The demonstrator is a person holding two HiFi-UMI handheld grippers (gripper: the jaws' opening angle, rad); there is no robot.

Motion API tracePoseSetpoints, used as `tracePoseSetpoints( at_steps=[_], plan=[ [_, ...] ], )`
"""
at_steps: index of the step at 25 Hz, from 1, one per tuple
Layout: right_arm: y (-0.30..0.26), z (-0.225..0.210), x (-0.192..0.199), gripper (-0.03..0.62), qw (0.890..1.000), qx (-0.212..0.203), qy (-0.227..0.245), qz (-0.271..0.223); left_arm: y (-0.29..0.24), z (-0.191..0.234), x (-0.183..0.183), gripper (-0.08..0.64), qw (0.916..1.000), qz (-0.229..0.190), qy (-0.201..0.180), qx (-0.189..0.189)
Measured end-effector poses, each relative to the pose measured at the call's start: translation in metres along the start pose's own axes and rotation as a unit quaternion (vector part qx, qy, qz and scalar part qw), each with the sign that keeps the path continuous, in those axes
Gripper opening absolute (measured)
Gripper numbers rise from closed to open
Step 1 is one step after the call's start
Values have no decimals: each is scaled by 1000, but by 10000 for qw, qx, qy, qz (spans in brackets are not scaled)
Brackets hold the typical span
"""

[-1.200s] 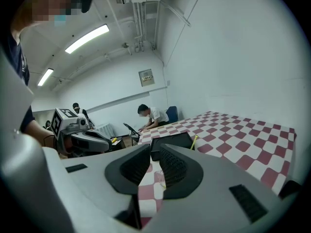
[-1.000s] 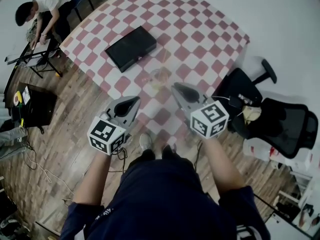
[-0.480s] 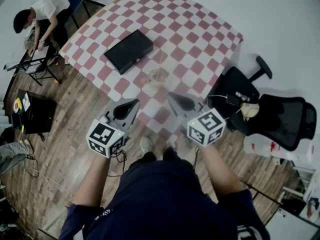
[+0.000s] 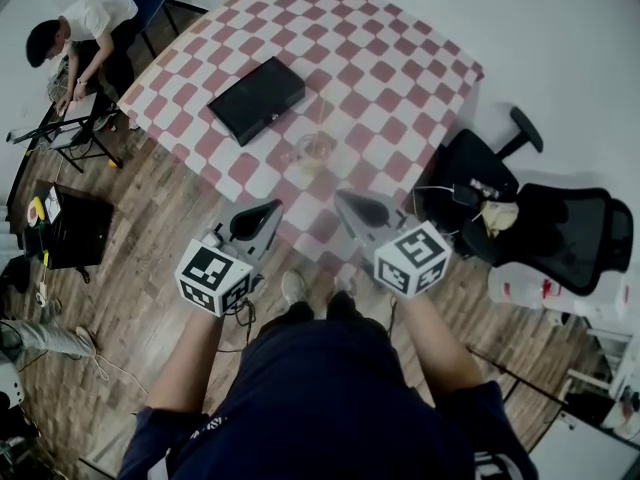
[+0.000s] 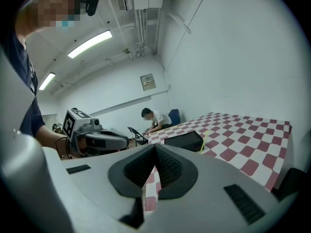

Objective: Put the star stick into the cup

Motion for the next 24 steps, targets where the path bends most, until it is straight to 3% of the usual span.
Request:
tracePoseSetpoints(
  at_steps=[24],
  plan=[
    [11,-3,7,15,9999,21,-92,80,-10,-15,7,31,10000,34,37,65]
  ],
)
Point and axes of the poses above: the fingertips, and each gripper's own axes: y backward along the fingers, z to its left, x out of its underside, the point moved 7 cm from there along y, backward along the fingers, and after that the axes turned 15 degrees about -z, right-handed, at the moved point
